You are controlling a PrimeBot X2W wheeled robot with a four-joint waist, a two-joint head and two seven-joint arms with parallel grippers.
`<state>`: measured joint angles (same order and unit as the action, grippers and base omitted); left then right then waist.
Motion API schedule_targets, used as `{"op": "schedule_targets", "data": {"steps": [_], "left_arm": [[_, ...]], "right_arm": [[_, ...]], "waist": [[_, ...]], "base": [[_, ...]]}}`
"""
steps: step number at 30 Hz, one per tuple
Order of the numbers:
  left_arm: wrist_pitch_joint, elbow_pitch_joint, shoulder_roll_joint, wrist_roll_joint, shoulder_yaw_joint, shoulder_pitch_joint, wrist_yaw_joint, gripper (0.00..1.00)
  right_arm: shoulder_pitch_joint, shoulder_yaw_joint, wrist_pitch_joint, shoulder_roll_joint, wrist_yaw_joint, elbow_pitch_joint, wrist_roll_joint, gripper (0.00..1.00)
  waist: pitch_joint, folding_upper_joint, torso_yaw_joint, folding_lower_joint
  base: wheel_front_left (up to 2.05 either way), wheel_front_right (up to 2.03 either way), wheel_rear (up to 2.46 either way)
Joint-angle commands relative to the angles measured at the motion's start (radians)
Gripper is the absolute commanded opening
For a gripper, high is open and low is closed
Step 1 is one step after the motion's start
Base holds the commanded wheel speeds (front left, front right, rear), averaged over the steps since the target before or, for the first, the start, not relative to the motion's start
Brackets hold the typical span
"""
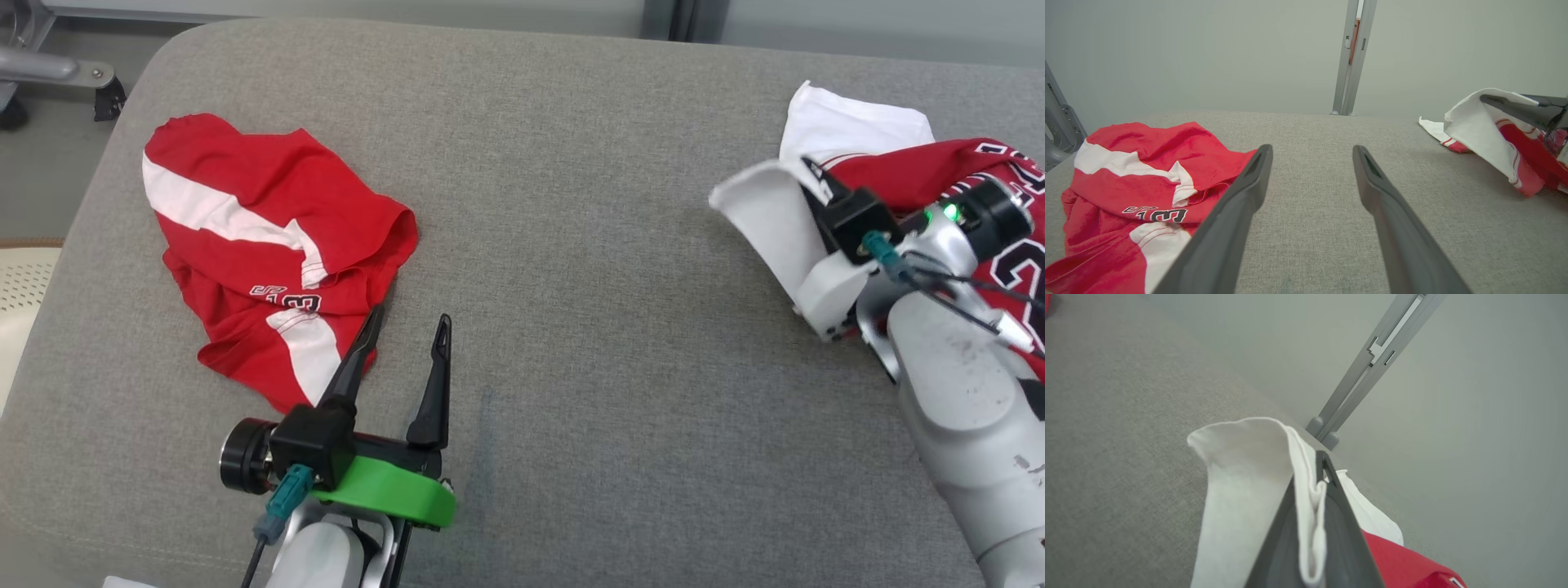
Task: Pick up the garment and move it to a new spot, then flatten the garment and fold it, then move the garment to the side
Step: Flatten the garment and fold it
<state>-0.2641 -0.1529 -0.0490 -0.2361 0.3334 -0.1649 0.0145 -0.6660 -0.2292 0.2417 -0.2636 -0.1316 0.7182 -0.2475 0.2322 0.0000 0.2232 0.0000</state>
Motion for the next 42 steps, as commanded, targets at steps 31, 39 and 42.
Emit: {"op": "schedule_targets", "data": {"steps": [31,39,42], "left_arm": [[-0.001,-0.012,-0.003,0.01,-0.032,0.043,0.009,1.0],[-0.001,-0.01,-0.003,0.016,-0.066,0.068,0.007,1.0],[-0.001,-0.004,-0.003,0.019,-0.088,0.07,0.008,1.0]], "right_arm": [[0.069,-0.456,0.023,0.114,0.002,-0.039,0.416,1.0],[0.123,-0.415,0.024,0.015,0.002,-0.13,0.51,1.0],[0.188,-0.3,0.024,0.0,0.002,-0.201,0.494,1.0]], "waist": [[-0.094,0.0,-0.111,0.0],[-0.141,0.0,-0.173,0.0],[-0.154,0.0,-0.196,0.0]], "base": [[0.0,0.0,0.0],[0.0,0.0,0.0],[0.0,0.0,0.0]]}}
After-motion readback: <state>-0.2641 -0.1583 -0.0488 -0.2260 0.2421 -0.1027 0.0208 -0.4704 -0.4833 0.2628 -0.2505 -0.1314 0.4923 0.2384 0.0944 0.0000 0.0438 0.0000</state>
